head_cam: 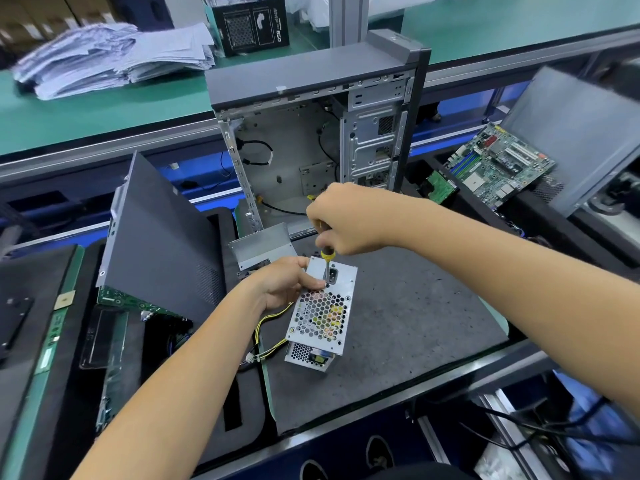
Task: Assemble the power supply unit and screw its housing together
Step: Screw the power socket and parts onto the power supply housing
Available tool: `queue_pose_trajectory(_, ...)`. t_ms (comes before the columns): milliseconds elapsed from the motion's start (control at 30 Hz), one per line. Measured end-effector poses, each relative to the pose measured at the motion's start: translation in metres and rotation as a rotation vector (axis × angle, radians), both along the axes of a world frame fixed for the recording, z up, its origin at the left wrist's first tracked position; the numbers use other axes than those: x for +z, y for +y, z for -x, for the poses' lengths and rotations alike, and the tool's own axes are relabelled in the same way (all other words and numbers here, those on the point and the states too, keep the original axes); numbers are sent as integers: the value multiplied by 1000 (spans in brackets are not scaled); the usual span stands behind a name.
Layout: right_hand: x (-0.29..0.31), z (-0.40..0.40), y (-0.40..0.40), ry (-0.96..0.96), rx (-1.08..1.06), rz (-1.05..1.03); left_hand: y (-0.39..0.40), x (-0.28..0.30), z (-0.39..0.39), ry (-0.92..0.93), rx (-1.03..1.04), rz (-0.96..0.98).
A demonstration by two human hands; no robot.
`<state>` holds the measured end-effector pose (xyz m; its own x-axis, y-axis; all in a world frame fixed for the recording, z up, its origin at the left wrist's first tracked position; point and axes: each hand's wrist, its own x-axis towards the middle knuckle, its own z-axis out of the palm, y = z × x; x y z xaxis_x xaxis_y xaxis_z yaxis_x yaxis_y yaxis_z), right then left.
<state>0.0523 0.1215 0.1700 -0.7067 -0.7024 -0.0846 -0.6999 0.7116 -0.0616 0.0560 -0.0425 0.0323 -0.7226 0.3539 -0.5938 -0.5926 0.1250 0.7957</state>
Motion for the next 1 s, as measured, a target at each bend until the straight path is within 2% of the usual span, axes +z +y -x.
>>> queue_pose_trajectory(167,-6,1,-2,55,-39,4,2,3,-1,9,8,26)
queue_pose_trajectory(400,3,2,3,-156,93,57,3,6,-3,6,4,33)
queue_pose_trajectory(667,-7,6,-4,-52,44,147,3,6,-4,4,43,50)
queue_pose_trajectory(867,-12,12,-2,-261,8,304,4,6,-5,38,37,34)
queue_pose_trajectory(1000,-30,11,-6,-321,-47,344,5,7,-7,22,33,42)
